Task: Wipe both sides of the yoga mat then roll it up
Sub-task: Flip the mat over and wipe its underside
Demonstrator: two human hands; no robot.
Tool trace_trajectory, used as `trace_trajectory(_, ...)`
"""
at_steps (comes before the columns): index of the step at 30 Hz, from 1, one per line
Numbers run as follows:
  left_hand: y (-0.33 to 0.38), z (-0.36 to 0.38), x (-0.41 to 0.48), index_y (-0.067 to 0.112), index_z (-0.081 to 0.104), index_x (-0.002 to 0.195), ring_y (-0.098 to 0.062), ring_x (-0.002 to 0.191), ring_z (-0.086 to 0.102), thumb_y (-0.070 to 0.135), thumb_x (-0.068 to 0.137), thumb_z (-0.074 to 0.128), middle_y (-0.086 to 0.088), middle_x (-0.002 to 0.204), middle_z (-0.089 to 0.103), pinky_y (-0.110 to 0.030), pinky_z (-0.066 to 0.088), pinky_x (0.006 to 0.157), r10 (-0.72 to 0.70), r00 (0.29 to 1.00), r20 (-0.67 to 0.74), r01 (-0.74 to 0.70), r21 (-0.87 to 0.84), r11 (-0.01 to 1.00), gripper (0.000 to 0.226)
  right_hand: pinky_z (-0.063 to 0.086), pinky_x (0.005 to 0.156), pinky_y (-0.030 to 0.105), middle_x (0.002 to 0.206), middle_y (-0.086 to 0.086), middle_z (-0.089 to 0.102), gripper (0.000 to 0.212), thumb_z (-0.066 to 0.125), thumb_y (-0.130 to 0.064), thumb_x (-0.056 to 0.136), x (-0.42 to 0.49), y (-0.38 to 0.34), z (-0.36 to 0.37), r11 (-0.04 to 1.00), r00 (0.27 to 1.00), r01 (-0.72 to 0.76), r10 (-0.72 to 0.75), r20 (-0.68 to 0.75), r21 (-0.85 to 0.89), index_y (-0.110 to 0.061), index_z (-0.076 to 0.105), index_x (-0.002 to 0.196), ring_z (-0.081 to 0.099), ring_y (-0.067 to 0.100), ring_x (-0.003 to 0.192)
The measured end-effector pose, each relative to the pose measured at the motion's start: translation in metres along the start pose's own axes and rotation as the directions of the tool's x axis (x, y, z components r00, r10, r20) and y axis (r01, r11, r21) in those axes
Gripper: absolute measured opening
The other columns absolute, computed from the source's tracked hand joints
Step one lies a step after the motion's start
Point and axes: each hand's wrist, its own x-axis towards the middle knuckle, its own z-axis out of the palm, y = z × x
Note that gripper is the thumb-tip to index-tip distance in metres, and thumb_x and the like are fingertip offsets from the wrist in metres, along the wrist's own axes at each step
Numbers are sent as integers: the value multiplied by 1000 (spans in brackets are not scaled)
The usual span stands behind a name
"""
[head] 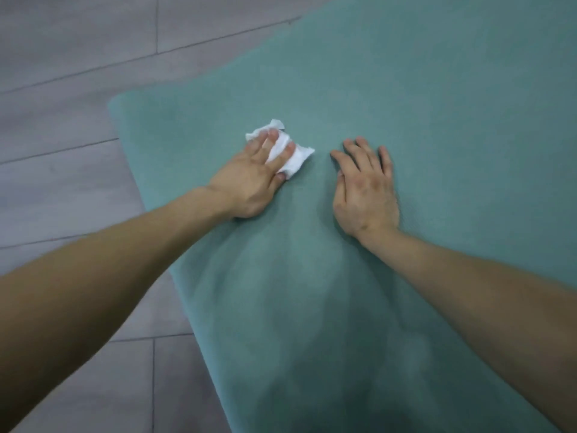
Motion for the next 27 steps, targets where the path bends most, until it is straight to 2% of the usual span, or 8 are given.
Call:
trace_trajectory(4,63,22,-68,22,1,169,-27,162,-10,48,112,22,-16,175,-6,-36,-7,131,-12,996,85,11,10,1000,67,16,128,55,154,7,54,47,33,-31,103,4,-1,-1,996,999,-33,31,30,77,-16,63,135,37,25,153)
trace_trajectory(7,107,28,-104,16,-2,169,-23,163,-8,41,109,38,-14,175,-5,-34,-4,132,-55,990,127,68,-106,992,75,11,129,55,155,9,52,53,32,-45,104,5,-1,-1,996,997,-27,21,72,86,-17,63,137,34,26,154)
trace_trajectory(11,129,17,-133,10,30,161,-27,161,16,27,100,54,-16,173,18,-39,15,131,-57,997,46,63,-137,989,67,7,130,56,154,6,53,64,26,-53,101,7,3,-15,950,985,-54,-1,174,308,-16,60,142,34,22,154)
trace_trajectory(13,128,11,-143,13,50,146,-32,153,37,26,94,61,-16,165,38,-46,33,123,-49,995,-83,45,-48,998,55,17,128,56,156,7,52,59,32,-47,104,-9,7,-27,925,983,103,-150,101,367,-13,57,146,34,23,155)
trace_trajectory(15,124,4,-152,14,57,135,-35,137,52,28,90,65,-13,150,52,-46,42,113,-114,967,-229,117,0,993,48,15,130,53,165,7,41,54,36,-39,109,-40,4,-34,866,904,379,-422,71,326,-14,49,154,25,22,159)
trace_trajectory(18,113,5,-170,16,59,127,-33,118,58,42,85,66,-7,127,58,-44,42,105,-302,891,-339,316,-15,949,50,7,132,47,176,-1,16,61,25,-46,110,-94,-13,-29,775,701,573,-632,329,267,-23,25,167,6,15,163)
trace_trajectory(22,91,24,-188,15,56,130,-30,121,55,77,75,56,-6,128,57,-44,39,110,-364,901,-235,384,45,922,84,10,132,48,176,1,13,63,27,-49,109,-118,-29,-12,832,767,532,-551,328,154,-27,21,168,5,18,163)
trace_trajectory(27,84,30,-187,12,52,141,-30,131,49,93,68,45,-8,141,53,-43,32,118,-293,944,-152,317,170,933,110,6,133,45,176,3,14,59,31,-40,111,-117,-58,-6,816,762,564,-574,299,129,-21,27,166,7,20,163)
